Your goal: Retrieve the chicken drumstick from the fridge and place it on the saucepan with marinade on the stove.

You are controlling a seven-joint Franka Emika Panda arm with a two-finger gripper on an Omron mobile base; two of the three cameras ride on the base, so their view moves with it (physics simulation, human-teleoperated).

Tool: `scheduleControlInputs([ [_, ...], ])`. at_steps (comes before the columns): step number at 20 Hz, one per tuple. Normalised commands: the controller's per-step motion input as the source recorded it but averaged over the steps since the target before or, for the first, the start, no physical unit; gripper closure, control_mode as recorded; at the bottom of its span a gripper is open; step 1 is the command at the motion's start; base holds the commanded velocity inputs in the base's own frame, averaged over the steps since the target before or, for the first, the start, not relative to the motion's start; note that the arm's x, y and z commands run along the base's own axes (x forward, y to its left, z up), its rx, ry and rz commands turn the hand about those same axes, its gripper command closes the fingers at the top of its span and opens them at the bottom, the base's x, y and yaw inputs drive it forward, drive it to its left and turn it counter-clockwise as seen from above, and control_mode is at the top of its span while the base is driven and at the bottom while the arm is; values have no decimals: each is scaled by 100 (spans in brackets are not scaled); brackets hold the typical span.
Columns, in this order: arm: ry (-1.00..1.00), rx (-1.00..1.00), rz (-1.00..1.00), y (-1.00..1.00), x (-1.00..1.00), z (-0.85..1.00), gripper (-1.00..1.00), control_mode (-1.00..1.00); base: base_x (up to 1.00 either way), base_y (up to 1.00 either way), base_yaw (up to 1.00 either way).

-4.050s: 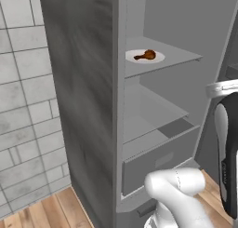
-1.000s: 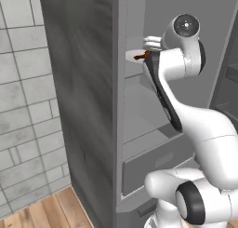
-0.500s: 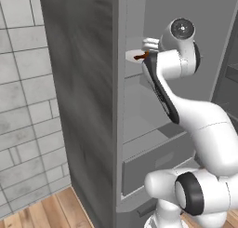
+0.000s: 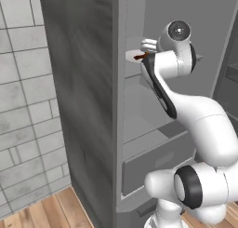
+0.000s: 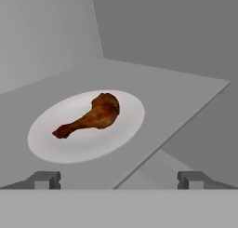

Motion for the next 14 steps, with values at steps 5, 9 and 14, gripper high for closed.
scheduleControlInputs([
  [5,2,0,0,0,20,0,-100,-100,0,0,0],
  [9,1,0,0,0,24,0,-100,-100,0,0,0],
  [14,1,0,-1,0,26,0,-100,-100,0,0,0],
])
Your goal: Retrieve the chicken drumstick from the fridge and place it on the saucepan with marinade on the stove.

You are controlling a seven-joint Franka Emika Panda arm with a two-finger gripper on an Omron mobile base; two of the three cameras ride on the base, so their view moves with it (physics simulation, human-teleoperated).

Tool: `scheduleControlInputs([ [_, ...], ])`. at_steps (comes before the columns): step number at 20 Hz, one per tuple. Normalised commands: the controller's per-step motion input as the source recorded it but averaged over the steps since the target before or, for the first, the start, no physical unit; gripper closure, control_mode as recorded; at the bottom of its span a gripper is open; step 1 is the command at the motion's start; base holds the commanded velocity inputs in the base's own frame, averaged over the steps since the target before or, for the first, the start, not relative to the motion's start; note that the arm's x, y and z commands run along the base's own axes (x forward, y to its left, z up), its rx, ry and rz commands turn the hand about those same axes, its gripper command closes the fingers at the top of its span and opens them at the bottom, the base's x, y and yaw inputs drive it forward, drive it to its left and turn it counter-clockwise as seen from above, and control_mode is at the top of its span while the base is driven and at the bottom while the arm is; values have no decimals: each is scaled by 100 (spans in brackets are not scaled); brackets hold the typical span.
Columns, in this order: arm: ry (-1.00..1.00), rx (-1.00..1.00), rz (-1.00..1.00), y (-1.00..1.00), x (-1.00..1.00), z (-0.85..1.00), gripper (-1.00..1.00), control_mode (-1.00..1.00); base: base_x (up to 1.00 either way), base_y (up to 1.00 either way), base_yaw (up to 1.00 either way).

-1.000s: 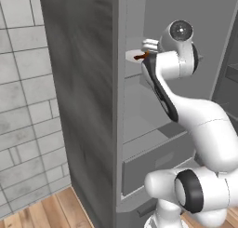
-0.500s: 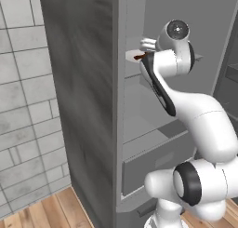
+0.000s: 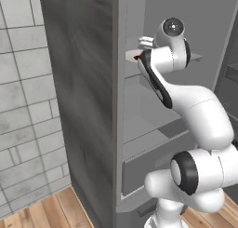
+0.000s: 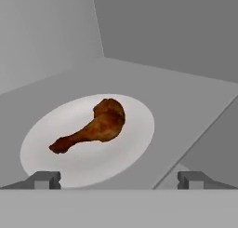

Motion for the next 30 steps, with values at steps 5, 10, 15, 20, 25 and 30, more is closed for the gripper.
scheduleControlInputs([
  [5,1,0,0,0,21,0,-100,-100,0,0,0],
  [10,3,0,-2,0,13,0,-100,-100,0,0,0],
  [15,1,0,-6,0,11,0,-100,-100,0,0,0],
  [20,1,0,-7,0,9,0,-100,-100,0,0,0],
  [25,2,1,-2,0,1,0,-100,-100,0,0,0],
  [30,3,4,0,0,2,0,-100,-100,0,0,0],
])
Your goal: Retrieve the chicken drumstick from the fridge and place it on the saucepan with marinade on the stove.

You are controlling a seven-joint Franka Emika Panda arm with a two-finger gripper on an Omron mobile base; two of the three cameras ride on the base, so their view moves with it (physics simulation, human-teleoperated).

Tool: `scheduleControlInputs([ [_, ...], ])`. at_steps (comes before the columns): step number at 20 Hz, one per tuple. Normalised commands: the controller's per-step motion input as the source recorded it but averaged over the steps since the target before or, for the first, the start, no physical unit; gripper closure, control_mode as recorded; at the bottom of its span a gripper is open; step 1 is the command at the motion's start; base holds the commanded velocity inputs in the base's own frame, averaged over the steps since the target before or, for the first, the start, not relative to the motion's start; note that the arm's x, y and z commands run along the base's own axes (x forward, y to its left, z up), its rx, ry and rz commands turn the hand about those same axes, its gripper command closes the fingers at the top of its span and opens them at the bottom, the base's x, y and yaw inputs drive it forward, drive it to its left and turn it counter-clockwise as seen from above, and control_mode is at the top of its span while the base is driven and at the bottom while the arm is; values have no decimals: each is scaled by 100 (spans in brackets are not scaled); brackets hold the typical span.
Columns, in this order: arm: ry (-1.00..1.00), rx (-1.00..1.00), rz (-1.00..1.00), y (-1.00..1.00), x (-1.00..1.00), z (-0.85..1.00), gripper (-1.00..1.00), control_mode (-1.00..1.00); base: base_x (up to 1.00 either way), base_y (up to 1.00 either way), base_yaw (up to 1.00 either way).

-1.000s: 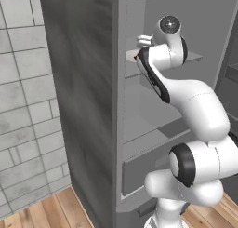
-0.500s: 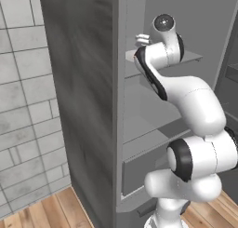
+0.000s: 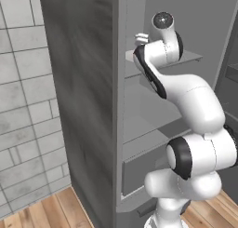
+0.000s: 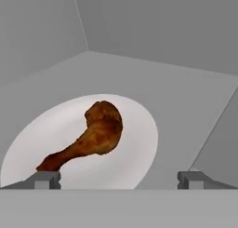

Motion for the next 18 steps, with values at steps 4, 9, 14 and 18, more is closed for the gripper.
scheduleControlInputs([
  [4,0,0,0,0,25,0,-100,-100,0,0,0],
  [9,0,0,-1,0,37,-1,-100,-100,0,0,0],
  [14,0,0,-1,0,30,-1,-100,-100,0,0,0],
  [18,0,0,-2,0,17,-7,-100,-100,0,0,0],
])
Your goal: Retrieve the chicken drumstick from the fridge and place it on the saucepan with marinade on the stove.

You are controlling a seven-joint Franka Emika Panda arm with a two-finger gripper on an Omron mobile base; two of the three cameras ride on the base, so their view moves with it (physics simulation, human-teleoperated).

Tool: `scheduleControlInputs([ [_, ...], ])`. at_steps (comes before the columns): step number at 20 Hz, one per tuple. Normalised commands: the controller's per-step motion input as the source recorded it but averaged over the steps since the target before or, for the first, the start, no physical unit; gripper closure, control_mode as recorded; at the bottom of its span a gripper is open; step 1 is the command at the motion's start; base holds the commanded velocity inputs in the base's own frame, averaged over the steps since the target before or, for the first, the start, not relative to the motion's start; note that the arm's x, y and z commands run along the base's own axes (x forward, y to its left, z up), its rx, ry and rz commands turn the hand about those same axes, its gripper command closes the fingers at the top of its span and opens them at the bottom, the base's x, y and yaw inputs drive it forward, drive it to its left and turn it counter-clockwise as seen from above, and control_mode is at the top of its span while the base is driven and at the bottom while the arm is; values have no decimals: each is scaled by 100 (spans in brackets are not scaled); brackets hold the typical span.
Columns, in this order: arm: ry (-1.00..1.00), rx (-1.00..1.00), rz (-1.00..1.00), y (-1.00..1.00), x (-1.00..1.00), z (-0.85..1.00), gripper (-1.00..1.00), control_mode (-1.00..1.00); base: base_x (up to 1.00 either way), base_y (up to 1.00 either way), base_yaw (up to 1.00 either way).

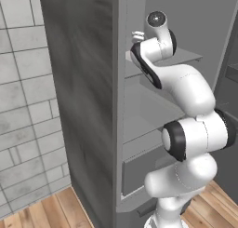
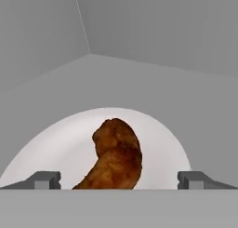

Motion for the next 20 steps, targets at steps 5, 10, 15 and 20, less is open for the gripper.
scheduleControlInputs([
  [5,0,0,-1,0,19,-8,-100,-100,0,0,0],
  [10,0,0,0,-1,9,-17,-100,-100,0,0,0],
  [15,0,0,-1,-2,0,-20,-100,-100,0,0,0],
  [20,0,0,-2,0,2,-20,-100,-100,0,0,0],
])
